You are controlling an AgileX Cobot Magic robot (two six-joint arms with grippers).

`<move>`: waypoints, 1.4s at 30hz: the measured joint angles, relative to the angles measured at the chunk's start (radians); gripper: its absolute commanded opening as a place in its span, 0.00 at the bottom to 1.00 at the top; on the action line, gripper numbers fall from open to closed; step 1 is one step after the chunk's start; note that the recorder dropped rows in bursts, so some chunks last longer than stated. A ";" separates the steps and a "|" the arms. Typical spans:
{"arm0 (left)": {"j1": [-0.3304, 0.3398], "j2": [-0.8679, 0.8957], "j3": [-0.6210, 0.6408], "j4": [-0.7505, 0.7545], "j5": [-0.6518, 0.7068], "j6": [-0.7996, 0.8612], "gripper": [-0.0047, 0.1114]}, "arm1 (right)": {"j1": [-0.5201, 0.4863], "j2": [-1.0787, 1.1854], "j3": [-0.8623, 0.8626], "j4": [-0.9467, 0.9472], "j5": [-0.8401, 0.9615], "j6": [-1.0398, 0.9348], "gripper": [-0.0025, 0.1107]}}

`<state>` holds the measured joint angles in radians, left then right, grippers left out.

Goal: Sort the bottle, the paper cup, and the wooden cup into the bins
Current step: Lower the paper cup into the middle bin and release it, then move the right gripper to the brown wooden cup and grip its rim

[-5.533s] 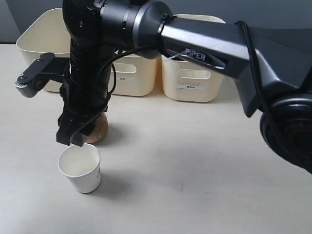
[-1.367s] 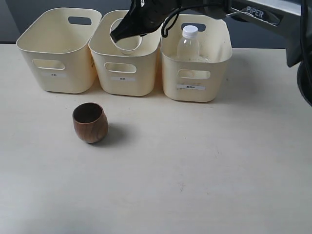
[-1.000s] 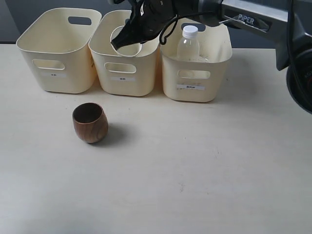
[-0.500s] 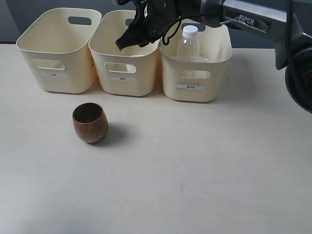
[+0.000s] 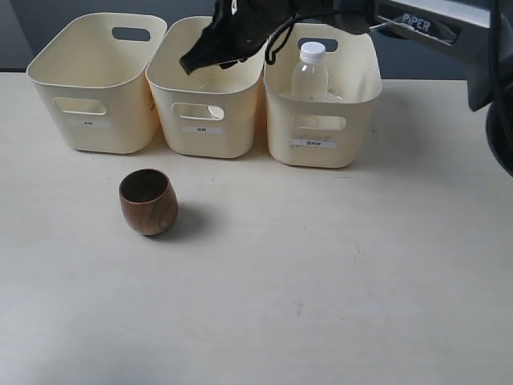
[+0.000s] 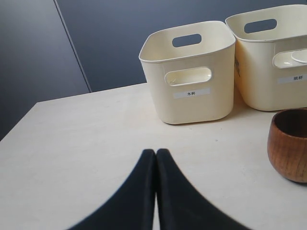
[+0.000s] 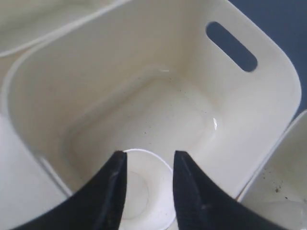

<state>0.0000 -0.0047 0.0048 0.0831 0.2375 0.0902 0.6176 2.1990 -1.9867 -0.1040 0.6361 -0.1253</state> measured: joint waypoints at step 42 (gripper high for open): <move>0.000 0.000 0.000 0.000 0.000 0.000 0.04 | 0.247 0.066 0.000 0.361 0.400 -0.762 0.39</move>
<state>0.0000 -0.0047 0.0048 0.0831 0.2375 0.0902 0.8649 2.2654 -1.9867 0.2572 1.0360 -0.8877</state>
